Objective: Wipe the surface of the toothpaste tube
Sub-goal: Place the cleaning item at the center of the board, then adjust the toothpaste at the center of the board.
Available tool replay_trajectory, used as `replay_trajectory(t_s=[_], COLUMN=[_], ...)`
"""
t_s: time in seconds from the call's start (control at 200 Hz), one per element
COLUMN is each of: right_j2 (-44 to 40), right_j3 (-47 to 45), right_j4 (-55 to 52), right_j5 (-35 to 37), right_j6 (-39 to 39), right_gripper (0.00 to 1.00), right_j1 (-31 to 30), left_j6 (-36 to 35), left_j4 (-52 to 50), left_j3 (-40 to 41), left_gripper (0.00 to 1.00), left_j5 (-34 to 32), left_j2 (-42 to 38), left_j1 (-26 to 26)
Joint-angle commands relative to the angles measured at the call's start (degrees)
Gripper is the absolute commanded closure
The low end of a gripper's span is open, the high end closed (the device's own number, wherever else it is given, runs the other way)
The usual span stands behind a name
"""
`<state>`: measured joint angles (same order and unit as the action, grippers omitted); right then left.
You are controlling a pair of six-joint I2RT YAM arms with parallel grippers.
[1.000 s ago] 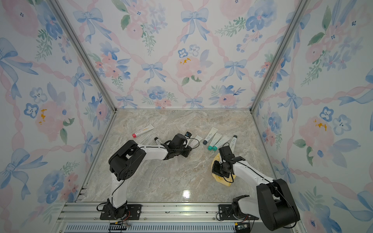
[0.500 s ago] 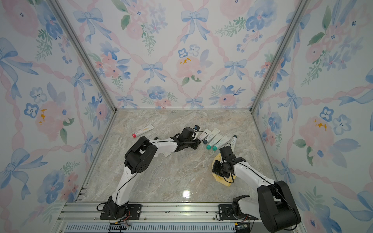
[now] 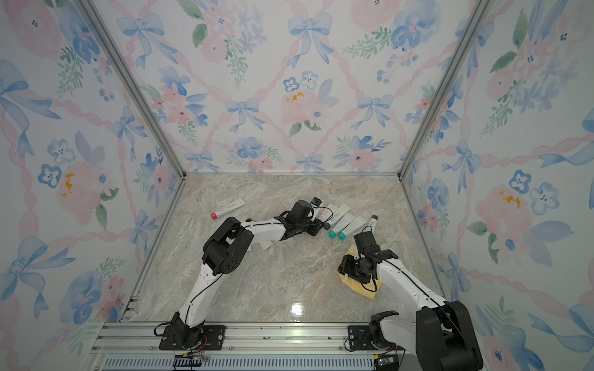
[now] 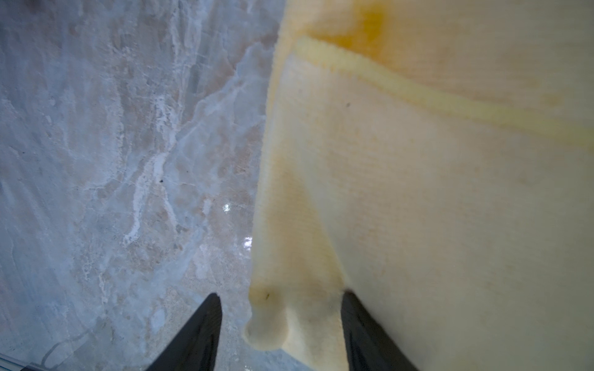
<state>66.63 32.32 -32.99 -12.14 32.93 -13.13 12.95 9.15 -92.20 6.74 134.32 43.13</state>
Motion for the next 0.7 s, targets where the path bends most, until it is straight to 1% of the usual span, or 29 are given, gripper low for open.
replay_trajectory(t_s=[0.0, 0.125, 0.145, 0.19, 0.2, 0.335, 0.425, 0.515, 0.605, 0.695], right_j2=[-0.49, -0.62, -0.55, -0.53, -0.54, -0.61, -0.94, -1.13, -0.82, -0.46], right_j3=[1.30, 1.29, 1.28, 1.19, 1.18, 1.16, 1.08, 1.03, 1.05, 1.09], right_j4=[-2.33, -2.25, -2.12, -1.92, -1.90, -1.72, -1.79, -1.64, -1.47, -1.20], right_j5=[0.18, 0.22, 0.19, 0.02, 0.01, 0.00, 0.09, 0.01, -0.10, -0.16], right_j6=[-0.83, -1.16, -1.16, -1.23, -1.14, -1.29, -1.35, -1.42, -1.47, -1.62], right_gripper=[0.37, 0.35, 0.35, 0.35, 0.35, 0.34, 0.34, 0.34, 0.34, 0.34], right_j1=[-0.07, -0.39, -0.41, -0.59, -0.63, -1.02, -1.10, -1.11, -1.16, -1.20], left_j6=[0.04, 0.40, 0.47, 0.75, 0.83, 3.23, 6.58, 9.75, 11.90, 12.84], left_j4=[-0.76, -0.71, -0.71, -0.80, -0.80, -0.89, -1.12, -2.13, -2.94, -3.28], left_j3=[1.10, 4.75, 5.37, 6.65, 6.88, 11.76, 17.35, 23.78, 30.63, 36.79], left_gripper=[0.49, 0.26, 0.18, 0.04, 0.03, 0.02, 0.02, 0.02, 0.02, 0.02], left_j5=[-0.10, -2.44, -2.94, -3.56, -3.71, -6.77, -11.16, -13.57, -13.82, -13.97], left_j2=[-2.53, -7.49, -8.43, -10.49, -10.92, -17.64, -23.45, -28.92, -33.69, -38.07], left_j1=[0.11, -0.21, -0.32, -0.65, -0.74, -2.25, -3.96, -6.44, -9.34, -10.77])
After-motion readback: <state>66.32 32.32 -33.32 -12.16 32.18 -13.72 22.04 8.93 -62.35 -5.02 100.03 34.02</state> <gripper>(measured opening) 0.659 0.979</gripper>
